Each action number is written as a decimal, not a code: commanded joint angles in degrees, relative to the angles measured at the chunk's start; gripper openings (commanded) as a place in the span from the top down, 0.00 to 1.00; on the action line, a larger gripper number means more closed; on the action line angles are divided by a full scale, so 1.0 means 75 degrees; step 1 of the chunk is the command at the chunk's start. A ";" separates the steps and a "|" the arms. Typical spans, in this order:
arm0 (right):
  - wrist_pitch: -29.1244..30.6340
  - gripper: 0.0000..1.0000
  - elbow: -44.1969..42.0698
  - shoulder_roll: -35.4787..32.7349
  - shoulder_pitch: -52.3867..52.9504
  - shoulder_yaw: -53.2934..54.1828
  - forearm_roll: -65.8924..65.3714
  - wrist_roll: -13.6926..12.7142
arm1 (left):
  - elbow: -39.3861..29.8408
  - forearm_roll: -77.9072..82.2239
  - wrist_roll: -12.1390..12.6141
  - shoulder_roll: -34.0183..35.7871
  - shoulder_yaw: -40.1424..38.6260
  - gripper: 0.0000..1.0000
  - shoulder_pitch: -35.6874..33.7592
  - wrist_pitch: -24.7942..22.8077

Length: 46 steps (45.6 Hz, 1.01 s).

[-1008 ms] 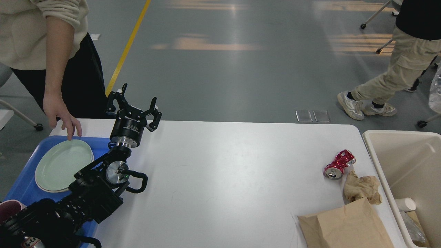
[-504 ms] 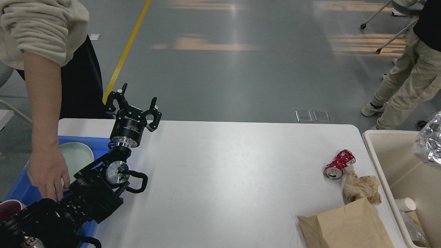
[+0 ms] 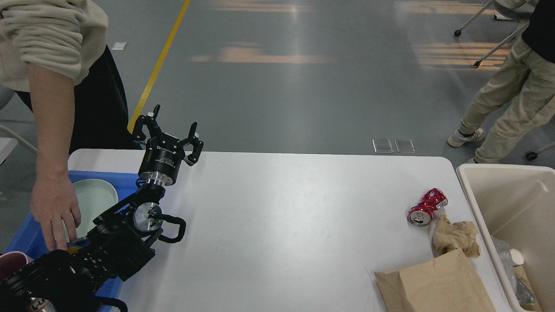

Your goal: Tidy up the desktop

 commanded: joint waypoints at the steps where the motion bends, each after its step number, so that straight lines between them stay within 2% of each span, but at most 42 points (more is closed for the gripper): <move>1: 0.0034 0.00 0.0014 -0.0008 0.0006 -0.0032 -0.0012 -0.0001 | 0.0000 -0.0003 0.0000 0.0000 0.0000 0.04 0.0000 -0.0002; 12: 0.0140 0.00 0.0085 0.0086 0.0614 -0.0277 -0.0152 0.0010 | 0.0000 -0.0003 0.0000 0.0000 0.0000 0.04 0.0000 -0.0002; 26: 0.0397 0.00 0.0155 0.0285 0.2185 -0.2023 -0.0176 0.0011 | 0.0000 -0.0003 0.0000 0.0000 0.0000 0.04 0.0000 0.0010; 46: 0.2237 0.00 0.0155 0.1152 0.4809 -0.3933 -0.0200 -0.0025 | 0.0000 -0.0003 0.0000 0.0000 0.0000 0.04 0.0000 0.0010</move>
